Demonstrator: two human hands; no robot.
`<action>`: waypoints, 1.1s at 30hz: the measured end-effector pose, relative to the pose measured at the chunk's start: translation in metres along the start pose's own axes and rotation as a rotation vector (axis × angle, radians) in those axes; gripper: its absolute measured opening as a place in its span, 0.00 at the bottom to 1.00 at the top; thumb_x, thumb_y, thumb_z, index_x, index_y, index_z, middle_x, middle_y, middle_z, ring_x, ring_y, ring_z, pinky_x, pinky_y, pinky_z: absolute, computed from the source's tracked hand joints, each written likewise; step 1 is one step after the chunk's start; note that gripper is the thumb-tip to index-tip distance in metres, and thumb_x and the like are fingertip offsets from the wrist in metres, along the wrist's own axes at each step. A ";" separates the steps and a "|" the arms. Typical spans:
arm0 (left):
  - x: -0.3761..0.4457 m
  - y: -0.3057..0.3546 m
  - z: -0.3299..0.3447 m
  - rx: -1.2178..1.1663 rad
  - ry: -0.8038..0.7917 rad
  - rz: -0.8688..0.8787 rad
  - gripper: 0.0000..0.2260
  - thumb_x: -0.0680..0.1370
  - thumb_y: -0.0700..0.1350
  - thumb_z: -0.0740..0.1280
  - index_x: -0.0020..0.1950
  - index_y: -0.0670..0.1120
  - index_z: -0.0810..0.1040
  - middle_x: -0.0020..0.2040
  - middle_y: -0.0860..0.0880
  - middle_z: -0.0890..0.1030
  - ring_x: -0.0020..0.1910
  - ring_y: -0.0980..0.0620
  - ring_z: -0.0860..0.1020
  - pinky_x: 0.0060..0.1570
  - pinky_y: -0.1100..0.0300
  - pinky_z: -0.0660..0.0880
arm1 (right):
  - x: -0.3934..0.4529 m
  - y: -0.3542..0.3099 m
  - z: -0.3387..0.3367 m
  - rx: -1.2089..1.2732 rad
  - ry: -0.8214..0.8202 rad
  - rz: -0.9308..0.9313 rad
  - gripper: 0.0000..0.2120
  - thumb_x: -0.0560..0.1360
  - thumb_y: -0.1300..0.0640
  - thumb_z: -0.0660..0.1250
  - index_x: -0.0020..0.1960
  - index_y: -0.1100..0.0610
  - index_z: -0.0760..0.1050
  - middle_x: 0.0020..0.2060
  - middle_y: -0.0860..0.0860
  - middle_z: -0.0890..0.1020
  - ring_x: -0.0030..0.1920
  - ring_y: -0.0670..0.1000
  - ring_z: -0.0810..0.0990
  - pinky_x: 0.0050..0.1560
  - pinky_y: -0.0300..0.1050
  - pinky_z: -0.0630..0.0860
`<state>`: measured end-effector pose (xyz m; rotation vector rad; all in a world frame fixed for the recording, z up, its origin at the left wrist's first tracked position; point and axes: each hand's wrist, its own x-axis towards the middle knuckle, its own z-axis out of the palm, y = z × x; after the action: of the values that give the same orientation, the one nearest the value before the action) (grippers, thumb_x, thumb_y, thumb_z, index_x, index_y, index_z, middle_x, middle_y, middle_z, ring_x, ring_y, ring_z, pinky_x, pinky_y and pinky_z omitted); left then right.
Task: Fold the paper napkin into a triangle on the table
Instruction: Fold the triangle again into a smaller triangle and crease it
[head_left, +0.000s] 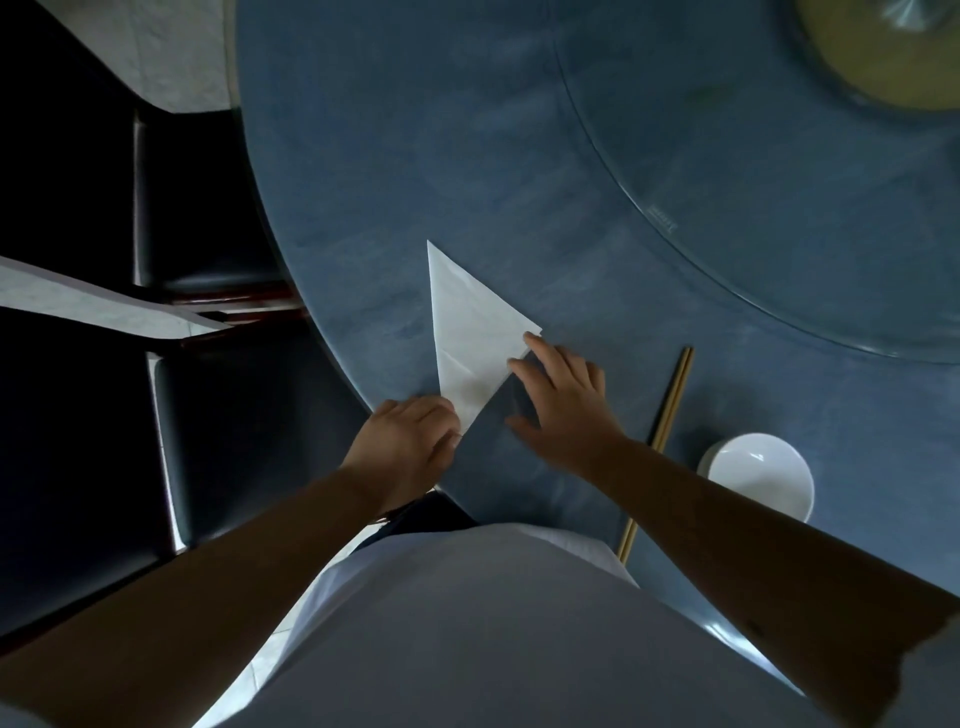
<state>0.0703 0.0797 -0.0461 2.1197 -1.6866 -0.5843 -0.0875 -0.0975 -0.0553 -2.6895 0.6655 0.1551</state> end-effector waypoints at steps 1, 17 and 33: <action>0.000 0.004 -0.002 -0.032 0.009 -0.019 0.06 0.76 0.45 0.62 0.44 0.46 0.77 0.45 0.50 0.81 0.41 0.46 0.78 0.40 0.54 0.71 | 0.001 -0.002 -0.001 -0.014 0.000 -0.042 0.29 0.68 0.44 0.69 0.66 0.53 0.70 0.71 0.55 0.67 0.67 0.57 0.62 0.60 0.60 0.66; -0.020 0.015 -0.005 -0.637 0.192 -0.343 0.13 0.78 0.46 0.59 0.61 0.55 0.69 0.55 0.66 0.75 0.55 0.58 0.74 0.54 0.68 0.68 | -0.005 -0.015 0.004 0.085 0.079 -0.227 0.12 0.75 0.50 0.61 0.43 0.54 0.80 0.47 0.48 0.84 0.51 0.53 0.80 0.51 0.49 0.66; 0.050 0.005 -0.016 -0.700 0.169 -0.665 0.05 0.75 0.49 0.70 0.50 0.50 0.80 0.44 0.55 0.83 0.42 0.60 0.80 0.39 0.69 0.74 | 0.038 -0.026 -0.022 0.286 -0.156 0.029 0.14 0.79 0.50 0.60 0.37 0.53 0.63 0.27 0.49 0.68 0.33 0.59 0.74 0.36 0.47 0.68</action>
<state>0.0846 0.0301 -0.0340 2.0496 -0.5146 -0.9673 -0.0417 -0.1006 -0.0340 -2.3673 0.6274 0.2543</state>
